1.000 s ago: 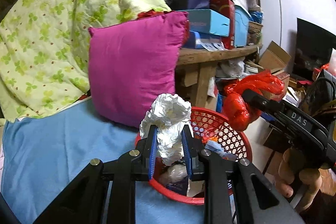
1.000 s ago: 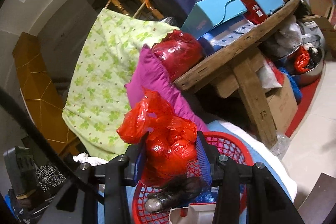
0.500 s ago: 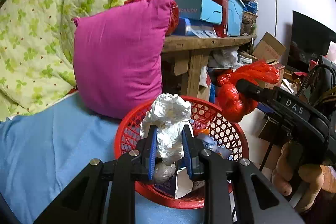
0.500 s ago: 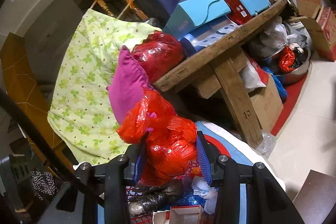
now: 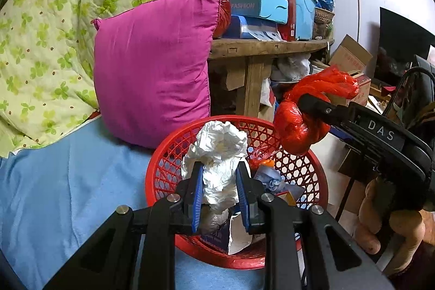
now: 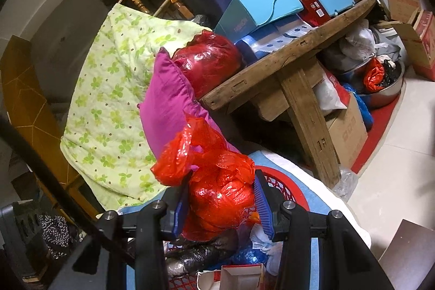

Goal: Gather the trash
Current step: 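Open the left tool to drop the white tissue while the right tool drops the red bow into the basket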

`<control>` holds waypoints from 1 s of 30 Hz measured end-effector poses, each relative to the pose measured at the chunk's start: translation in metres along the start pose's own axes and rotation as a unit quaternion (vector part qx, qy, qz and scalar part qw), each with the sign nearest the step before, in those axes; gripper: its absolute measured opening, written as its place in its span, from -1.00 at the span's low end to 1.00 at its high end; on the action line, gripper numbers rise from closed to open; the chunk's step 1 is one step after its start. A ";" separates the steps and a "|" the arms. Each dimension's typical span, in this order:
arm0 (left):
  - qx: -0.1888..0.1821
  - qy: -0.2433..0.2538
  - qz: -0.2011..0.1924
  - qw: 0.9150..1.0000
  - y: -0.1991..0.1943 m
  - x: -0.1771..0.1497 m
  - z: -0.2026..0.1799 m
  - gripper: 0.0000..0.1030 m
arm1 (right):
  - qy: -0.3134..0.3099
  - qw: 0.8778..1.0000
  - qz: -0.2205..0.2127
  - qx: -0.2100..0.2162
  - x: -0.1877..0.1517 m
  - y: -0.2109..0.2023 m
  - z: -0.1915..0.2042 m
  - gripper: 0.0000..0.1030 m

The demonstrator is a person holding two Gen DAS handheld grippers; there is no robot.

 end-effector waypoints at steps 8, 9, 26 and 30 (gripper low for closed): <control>0.001 -0.004 0.003 1.000 0.003 -0.002 0.001 -0.48 | -0.001 1.000 0.008 -0.001 -0.003 0.004 0.001 -0.07; 0.001 -0.006 0.003 1.000 0.004 -0.002 0.002 -0.48 | -0.001 1.000 0.009 -0.001 -0.003 0.005 0.001 -0.07; 0.012 -0.015 -0.004 1.000 0.001 -0.007 0.009 0.19 | -0.004 1.000 0.023 0.010 -0.006 0.011 0.004 0.12; 0.026 -0.017 -0.004 1.000 -0.001 -0.010 0.014 0.34 | -0.002 1.000 0.023 0.016 -0.007 0.010 0.005 0.12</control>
Point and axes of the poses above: each gripper's, at about its wrist camera, not at the fingertips, and y roughly the way its jaws point, z to its left, x to its top, the point moved 3 cm from there along y, roughly the way its jaws point, and after that the axes turned 8 degrees about y, right-handed, at the moved point
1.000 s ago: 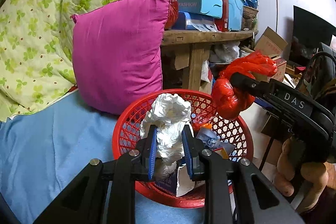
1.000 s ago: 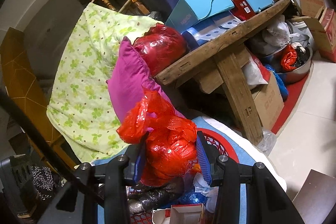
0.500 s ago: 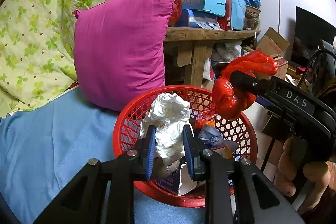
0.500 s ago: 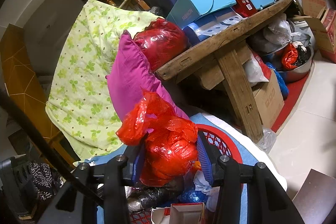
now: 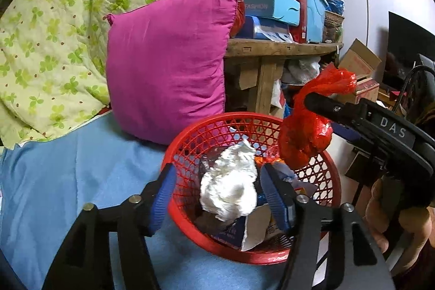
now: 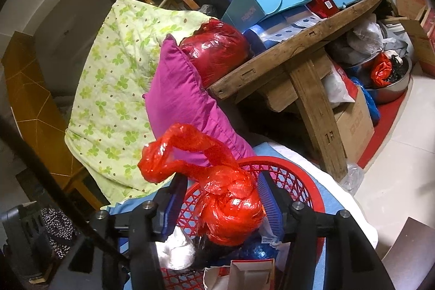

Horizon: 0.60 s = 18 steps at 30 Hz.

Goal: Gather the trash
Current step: 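Open the left tool to drop the white tissue while the right tool drops the red bow into the basket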

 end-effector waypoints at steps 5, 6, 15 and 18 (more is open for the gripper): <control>0.015 -0.002 0.000 1.000 -0.006 -0.004 0.007 0.39 | -0.003 1.000 0.003 0.009 -0.002 0.002 0.006 0.12; 0.017 -0.003 0.000 1.000 -0.007 -0.005 0.009 0.40 | -0.005 1.000 0.003 0.013 -0.003 0.002 0.008 0.12; 0.038 -0.026 0.003 0.999 -0.017 -0.012 0.029 0.54 | -0.016 1.000 -0.018 0.014 -0.003 -0.002 0.015 0.29; 0.051 -0.036 0.004 0.998 -0.019 -0.015 0.037 0.58 | -0.003 1.000 -0.026 0.014 0.002 -0.004 0.009 0.29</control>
Point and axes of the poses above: each gripper's, at about its wrist camera, not at the fingertips, and y roughly the way its jaws point, z to its left, x to its top, the point moved 3 cm from there along y, roughly the way its jaws point, and after that the axes turned 8 degrees about y, right-handed, at the moved point
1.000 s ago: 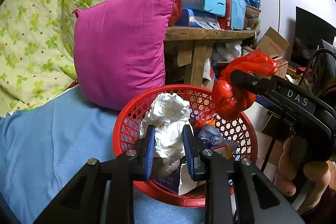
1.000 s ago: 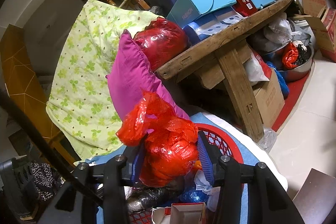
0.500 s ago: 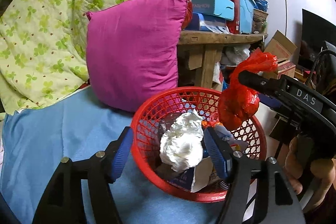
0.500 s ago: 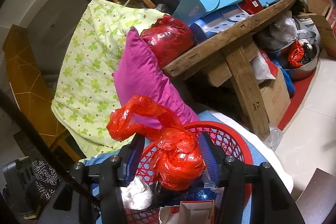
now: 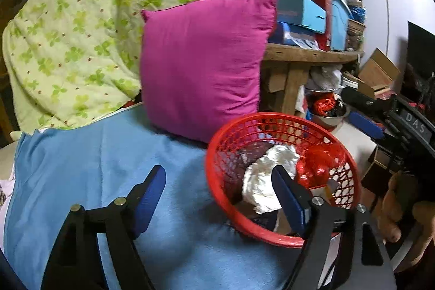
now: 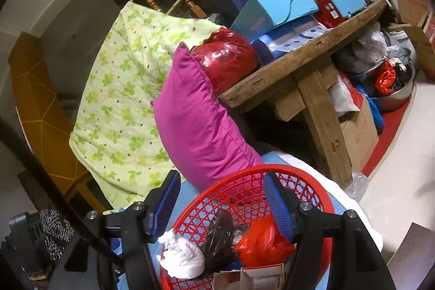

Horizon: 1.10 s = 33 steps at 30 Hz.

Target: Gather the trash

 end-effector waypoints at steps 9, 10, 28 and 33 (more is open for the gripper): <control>0.055 -0.014 -0.006 0.998 -0.025 -0.010 0.022 0.71 | 0.006 1.000 -0.010 0.001 0.000 -0.003 0.003 0.29; 0.061 -0.014 -0.009 0.998 -0.030 -0.011 0.025 0.71 | 0.001 1.000 -0.011 0.000 -0.001 -0.003 0.006 0.29; 0.163 -0.047 -0.044 0.985 -0.125 -0.023 0.092 0.90 | -0.102 0.994 -0.033 -0.006 -0.048 -0.029 0.064 0.29; 0.182 -0.049 -0.045 0.981 -0.145 -0.032 0.106 0.91 | -0.144 0.989 -0.009 0.012 -0.077 -0.055 0.094 0.30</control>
Point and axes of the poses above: each gripper's, at about its wrist camera, not at the fingertips, and y roughly the way its jaws point, z to its left, x to its top, the point moved 3 cm from there along y, roughly the way its jaws point, and after that the axes turned 8 degrees about y, right-handed, at the moved point
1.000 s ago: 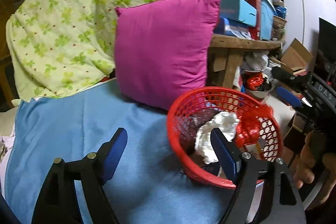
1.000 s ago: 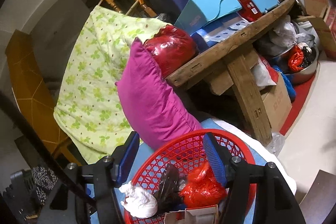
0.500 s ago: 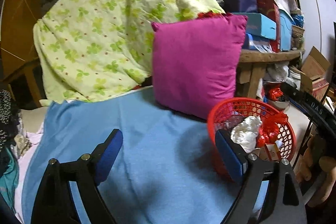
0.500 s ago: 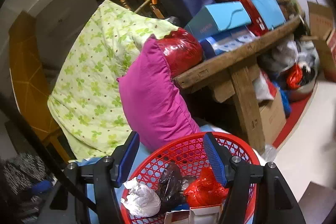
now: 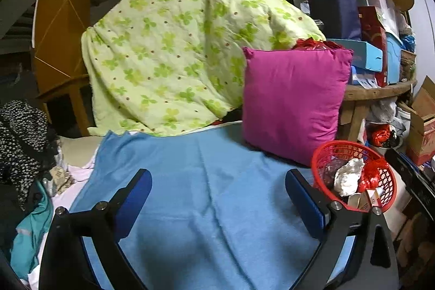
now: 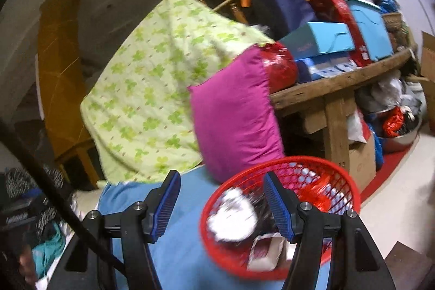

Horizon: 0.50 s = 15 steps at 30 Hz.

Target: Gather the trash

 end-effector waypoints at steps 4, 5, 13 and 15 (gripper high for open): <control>0.012 -0.004 0.006 1.000 -0.010 -0.008 0.014 0.92 | -0.020 0.999 0.028 0.012 -0.015 -0.016 0.024 0.30; 0.018 -0.004 0.008 1.000 -0.013 -0.010 0.019 0.92 | -0.027 0.999 0.032 0.013 -0.018 -0.019 0.029 0.30; 0.054 -0.019 0.018 0.998 -0.036 -0.025 0.047 0.92 | -0.093 0.993 0.065 0.043 -0.037 -0.046 0.092 0.30; 0.067 -0.024 0.021 0.997 -0.043 -0.029 0.056 0.92 | -0.099 0.991 0.071 0.053 -0.039 -0.050 0.107 0.30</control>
Point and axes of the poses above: each gripper's, at about its wrist camera, not at the fingertips, and y roughly the way its jaws point, z to its left, x to its top, the point moved 3 cm from there along y, roughly the way its jaws point, and after that the axes turned 8 degrees about y, right-handed, at the moved point
